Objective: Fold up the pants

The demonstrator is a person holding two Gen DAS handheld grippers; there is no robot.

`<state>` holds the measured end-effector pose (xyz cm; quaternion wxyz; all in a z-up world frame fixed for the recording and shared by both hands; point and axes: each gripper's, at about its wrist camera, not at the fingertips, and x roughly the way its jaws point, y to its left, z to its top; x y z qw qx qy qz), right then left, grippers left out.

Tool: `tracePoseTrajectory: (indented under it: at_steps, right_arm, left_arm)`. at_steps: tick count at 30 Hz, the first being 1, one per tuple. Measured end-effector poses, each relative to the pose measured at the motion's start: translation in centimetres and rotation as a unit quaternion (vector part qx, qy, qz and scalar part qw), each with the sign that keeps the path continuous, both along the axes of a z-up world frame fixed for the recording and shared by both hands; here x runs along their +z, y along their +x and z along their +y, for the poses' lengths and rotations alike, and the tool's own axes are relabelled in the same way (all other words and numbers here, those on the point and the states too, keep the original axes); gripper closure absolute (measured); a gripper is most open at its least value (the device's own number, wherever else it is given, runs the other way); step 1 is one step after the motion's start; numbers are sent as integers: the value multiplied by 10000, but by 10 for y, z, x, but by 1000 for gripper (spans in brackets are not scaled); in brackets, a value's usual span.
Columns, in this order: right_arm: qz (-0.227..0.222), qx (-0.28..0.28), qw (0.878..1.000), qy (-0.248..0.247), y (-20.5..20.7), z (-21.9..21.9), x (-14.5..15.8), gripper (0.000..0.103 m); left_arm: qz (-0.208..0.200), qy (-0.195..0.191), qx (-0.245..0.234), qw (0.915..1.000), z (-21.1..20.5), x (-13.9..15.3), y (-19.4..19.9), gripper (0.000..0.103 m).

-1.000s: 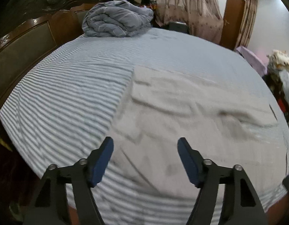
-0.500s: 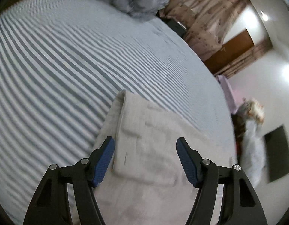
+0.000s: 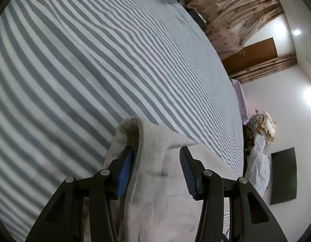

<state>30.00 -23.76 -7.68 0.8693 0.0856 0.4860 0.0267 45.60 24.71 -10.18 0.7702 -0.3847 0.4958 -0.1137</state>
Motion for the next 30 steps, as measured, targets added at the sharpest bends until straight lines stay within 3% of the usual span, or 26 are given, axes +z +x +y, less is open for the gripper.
tracePoseTrajectory:
  at_steps: [5, 9, 11, 12, 16, 20, 25, 26, 29, 30]
  right_arm:
    - [-77, 463, 9989, -63, 44, -1, 6, 24]
    - [-214, 1121, 9933, -165, 118, -10, 18, 25]
    - [-195, 1378, 9900, -225, 155, -13, 21, 26]
    - [-146, 1567, 9872, -275, 177, -14, 21, 27]
    - [166, 2279, 9717, -591, 245, -8, 12, 33]
    - [620, 3097, 9455, -787, 289, 9, -6, 40]
    - [1005, 3642, 9209, -963, 313, 22, -29, 45]
    - [1040, 3659, 9206, -888, 312, 22, -33, 48]
    - [925, 3838, 9156, -765, 303, 22, -27, 81]
    - [905, 3842, 9155, -773, 299, 20, -25, 85]
  left_arm:
    - [-54, -169, 26, 9998, 2, -10, 24, 57]
    - [-224, -258, 117, 9993, 6, -13, 23, 59]
    - [-340, -84, 156, 9993, 5, -17, 17, 76]
    - [-378, 13, 161, 9992, 4, -17, 15, 79]
    - [-787, -50, 166, 9967, 6, -12, 8, 94]
    - [-1071, -51, 85, 9942, 4, -5, 5, 96]
    - [-1162, 18, 30, 9932, 4, -8, 3, 96]
    - [-1163, -15, -11, 9932, 1, -6, 4, 96]
    - [-1153, 54, -95, 9933, -5, -2, 4, 96]
    - [-1137, 59, -94, 9934, -1, -3, 3, 96]
